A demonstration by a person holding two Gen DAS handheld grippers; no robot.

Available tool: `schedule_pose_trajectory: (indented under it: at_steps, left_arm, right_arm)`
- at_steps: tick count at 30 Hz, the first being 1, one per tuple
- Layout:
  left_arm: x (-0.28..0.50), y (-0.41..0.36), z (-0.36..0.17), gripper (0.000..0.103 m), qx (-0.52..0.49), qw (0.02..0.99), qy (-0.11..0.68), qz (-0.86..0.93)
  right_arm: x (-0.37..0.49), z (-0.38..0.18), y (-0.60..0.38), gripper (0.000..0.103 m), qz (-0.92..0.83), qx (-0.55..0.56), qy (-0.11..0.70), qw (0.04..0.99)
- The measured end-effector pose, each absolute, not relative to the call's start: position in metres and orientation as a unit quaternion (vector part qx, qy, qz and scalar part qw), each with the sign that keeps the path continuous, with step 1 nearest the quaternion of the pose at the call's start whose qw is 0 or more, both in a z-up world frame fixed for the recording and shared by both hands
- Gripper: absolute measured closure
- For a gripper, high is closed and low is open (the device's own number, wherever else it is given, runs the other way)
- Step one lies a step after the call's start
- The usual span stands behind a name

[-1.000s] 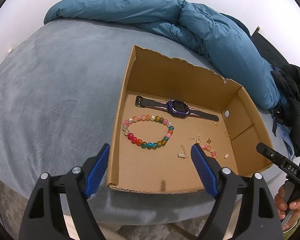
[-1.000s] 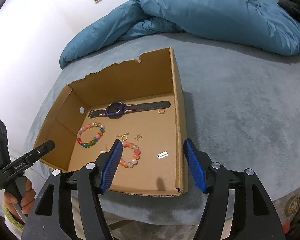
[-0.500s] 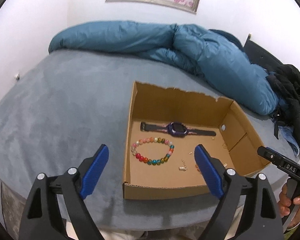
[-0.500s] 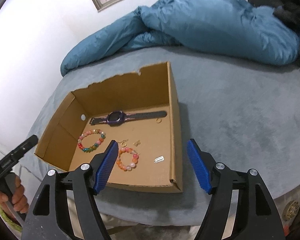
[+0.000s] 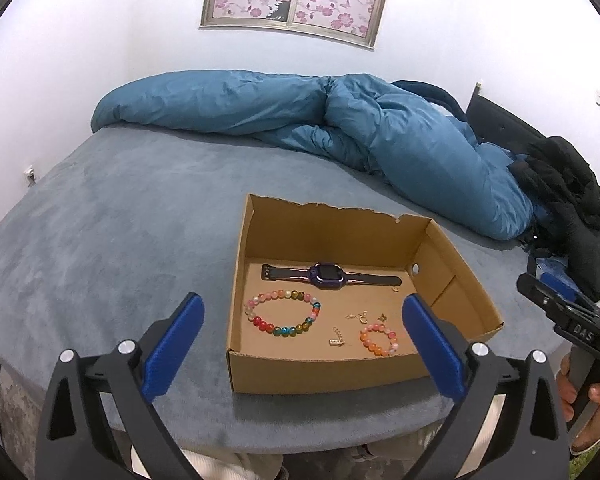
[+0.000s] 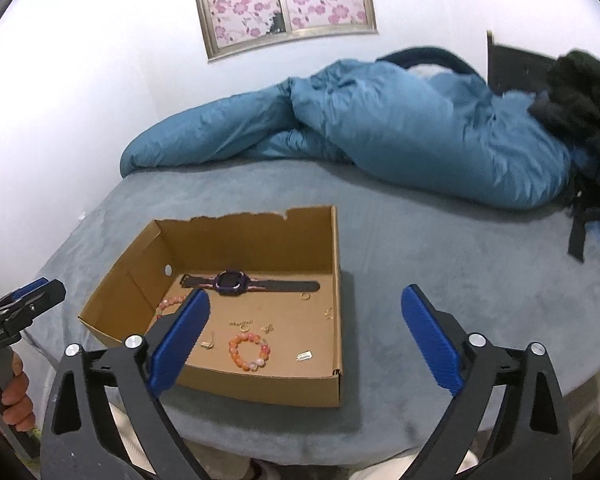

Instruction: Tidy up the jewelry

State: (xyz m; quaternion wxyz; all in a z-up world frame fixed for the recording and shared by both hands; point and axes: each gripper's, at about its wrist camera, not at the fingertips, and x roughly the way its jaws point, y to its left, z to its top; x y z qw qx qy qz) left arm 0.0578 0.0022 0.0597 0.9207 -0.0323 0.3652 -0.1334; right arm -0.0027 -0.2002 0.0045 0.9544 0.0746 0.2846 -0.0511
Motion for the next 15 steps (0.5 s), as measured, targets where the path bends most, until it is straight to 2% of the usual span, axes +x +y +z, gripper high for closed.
schedule_pose_trajectory:
  at_steps: [15]
  left_arm:
    - [0.055, 0.013, 0.062, 0.006, -0.023, 0.928, 0.353, -0.113]
  right_arm:
    - [-0.01, 0.026, -0.178, 0.008, -0.107, 0.018, 0.26, 0.96]
